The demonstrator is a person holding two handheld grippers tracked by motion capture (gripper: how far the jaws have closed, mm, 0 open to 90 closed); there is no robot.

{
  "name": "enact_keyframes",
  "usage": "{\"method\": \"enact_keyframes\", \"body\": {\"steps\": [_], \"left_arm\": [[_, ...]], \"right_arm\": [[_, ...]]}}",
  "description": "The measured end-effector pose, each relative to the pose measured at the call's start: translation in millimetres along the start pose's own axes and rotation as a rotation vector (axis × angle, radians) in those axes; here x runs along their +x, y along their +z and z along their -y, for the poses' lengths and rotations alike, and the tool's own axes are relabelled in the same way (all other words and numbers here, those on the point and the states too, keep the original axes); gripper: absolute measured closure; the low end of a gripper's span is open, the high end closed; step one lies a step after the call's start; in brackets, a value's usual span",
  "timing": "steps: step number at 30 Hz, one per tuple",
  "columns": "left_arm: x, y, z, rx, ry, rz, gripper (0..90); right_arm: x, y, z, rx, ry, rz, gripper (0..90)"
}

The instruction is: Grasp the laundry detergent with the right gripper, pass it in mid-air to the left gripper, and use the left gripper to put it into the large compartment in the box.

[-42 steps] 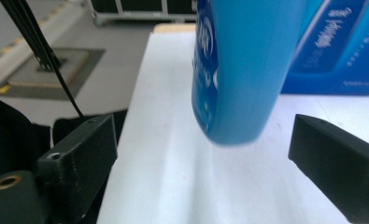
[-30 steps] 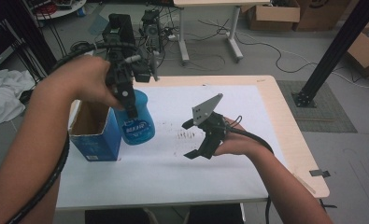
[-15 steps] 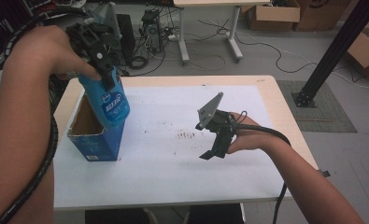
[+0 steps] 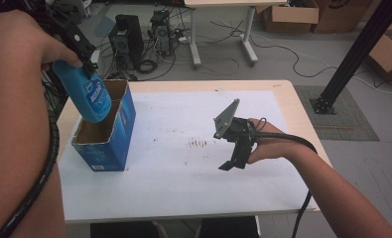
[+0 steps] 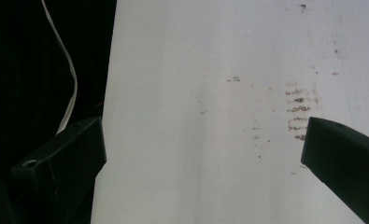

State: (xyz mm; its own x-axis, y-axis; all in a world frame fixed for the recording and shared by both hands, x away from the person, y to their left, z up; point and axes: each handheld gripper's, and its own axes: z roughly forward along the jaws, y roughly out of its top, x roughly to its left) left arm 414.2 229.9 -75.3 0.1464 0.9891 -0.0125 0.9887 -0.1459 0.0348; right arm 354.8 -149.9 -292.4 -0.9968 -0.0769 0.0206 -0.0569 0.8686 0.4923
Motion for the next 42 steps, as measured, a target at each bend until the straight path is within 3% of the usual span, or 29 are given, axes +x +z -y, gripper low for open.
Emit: {"method": "enact_keyframes", "body": {"steps": [11, 21, 25, 36, 42], "left_arm": [[17.3, 43.1, -7.9, 0.023, -0.054, -0.007, 38.3], [20.7, 91.8, -11.9, 0.046, -0.073, 0.003, 38.3], [19.5, 113.7, -13.5, 0.059, -0.067, -0.017, 38.3], [19.0, 172.2, -16.2, 0.065, -0.063, 0.001, 38.3], [21.2, 195.4, -18.3, 0.074, -0.062, -0.004, 38.3]], "right_arm": [[4.0, -4.7, 0.2, 0.138, 0.014, -0.036, 0.0], [7.6, -12.2, -5.9, 0.2, -0.001, -0.048, 0.0], [9.8, -13.7, -8.0, 0.218, -0.003, -0.049, 0.0], [12.1, -13.7, -8.4, 0.236, 0.0, -0.053, 0.0], [10.8, -13.4, -4.7, 0.233, 0.013, -0.054, 0.0]]}}
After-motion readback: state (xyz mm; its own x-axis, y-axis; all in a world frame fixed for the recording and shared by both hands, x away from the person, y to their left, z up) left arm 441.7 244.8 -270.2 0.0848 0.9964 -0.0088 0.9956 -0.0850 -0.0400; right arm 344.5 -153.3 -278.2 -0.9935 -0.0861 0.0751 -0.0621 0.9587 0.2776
